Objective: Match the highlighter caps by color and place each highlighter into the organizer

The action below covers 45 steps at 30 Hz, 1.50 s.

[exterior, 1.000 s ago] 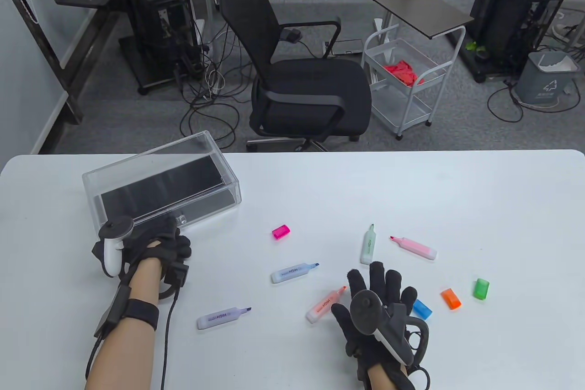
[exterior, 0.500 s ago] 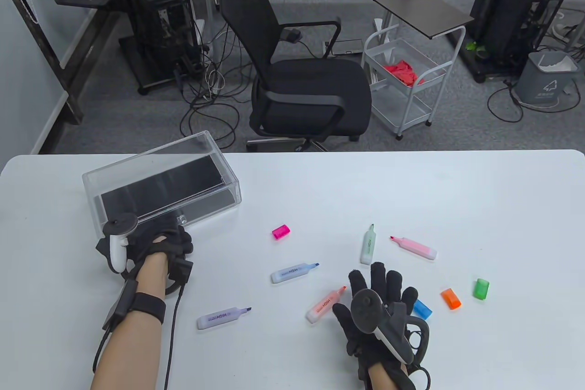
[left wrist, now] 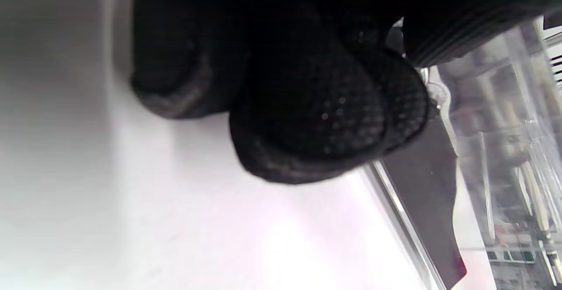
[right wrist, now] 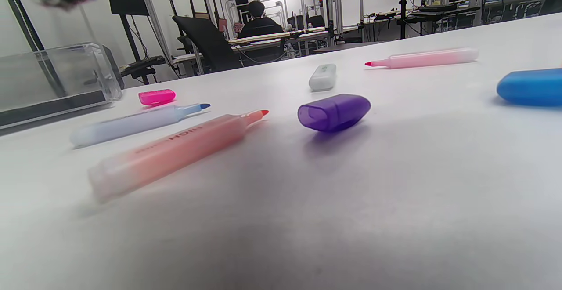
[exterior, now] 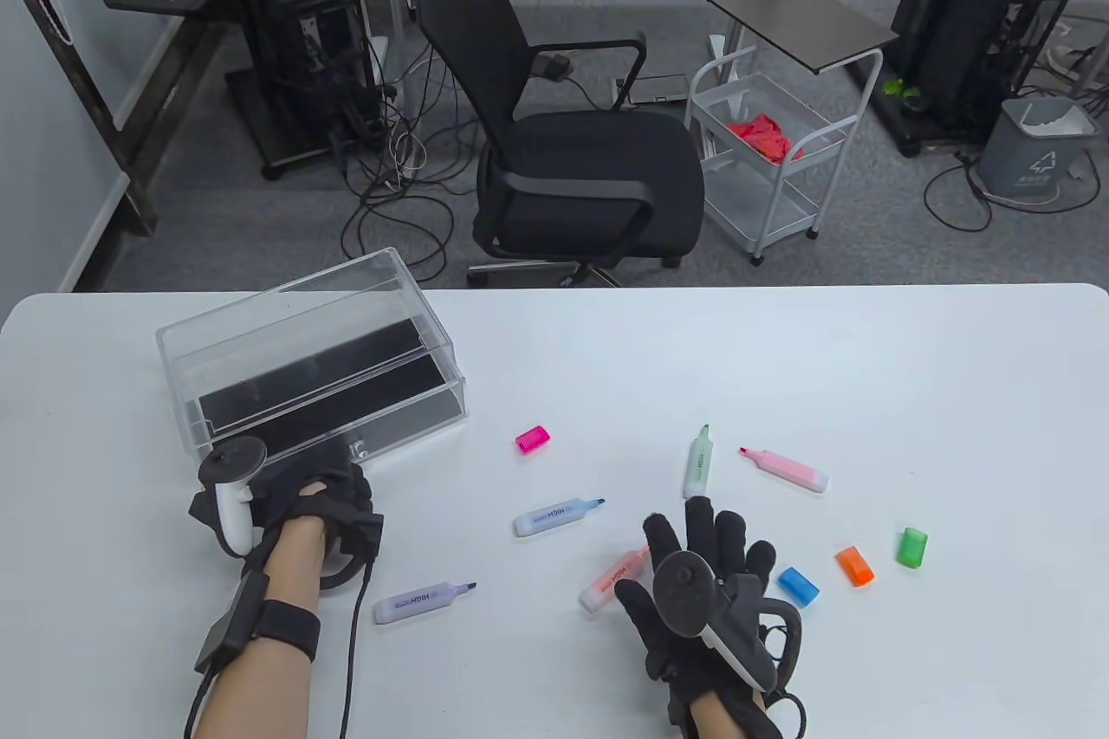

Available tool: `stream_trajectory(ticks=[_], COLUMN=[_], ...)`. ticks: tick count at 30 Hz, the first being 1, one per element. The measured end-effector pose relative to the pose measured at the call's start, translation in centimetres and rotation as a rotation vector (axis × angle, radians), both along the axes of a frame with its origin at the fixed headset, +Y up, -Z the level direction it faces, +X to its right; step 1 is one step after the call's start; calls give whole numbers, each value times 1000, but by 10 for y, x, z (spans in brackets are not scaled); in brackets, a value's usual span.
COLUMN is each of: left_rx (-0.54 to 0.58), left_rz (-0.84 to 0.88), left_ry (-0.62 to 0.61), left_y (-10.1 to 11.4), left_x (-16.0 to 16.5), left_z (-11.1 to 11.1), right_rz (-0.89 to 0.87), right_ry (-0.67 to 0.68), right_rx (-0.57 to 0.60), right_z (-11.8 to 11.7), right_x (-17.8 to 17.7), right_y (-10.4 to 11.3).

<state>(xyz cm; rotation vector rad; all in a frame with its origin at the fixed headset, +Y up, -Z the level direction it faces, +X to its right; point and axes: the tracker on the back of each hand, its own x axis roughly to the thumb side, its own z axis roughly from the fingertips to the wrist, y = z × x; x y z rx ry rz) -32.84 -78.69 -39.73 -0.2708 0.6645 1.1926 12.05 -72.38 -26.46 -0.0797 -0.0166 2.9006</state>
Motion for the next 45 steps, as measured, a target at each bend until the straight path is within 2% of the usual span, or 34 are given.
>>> stream_trajectory(ticks=[7, 20, 22, 25, 27, 30, 34, 36, 40, 45], left_rx=[7, 1, 6, 13, 57, 48, 147, 150, 91, -14], left_rz=[-39, -53, -120, -389, -646, -784, -907, -979, -975, -979], left_ry=[-14, -49, -82, -175, -272, -443, -565, -674, -856, -958], left_y=[1, 3, 7, 25, 45, 65, 79, 80, 67, 47], left_x=[10, 16, 18, 28, 40, 59, 85, 98, 119, 128], left_z=[24, 34, 36, 46, 53, 64, 83, 91, 104, 106], right_rz=[-5, -19, -23, -20, -14, -14, -21, -22, -21, -21], right_ry=[30, 54, 56, 63, 69, 77, 89, 94, 108, 117], right_rx=[7, 2, -1, -4, -4, -1, 4, 4, 1, 0], right_z=[2, -1, -1, -1, -1, 0, 2, 3, 4, 3], right_x=[-7, -12, -12, -13, -15, -17, -20, -21, -22, -23], right_y=[3, 3, 3, 3, 3, 4, 5, 5, 4, 4])
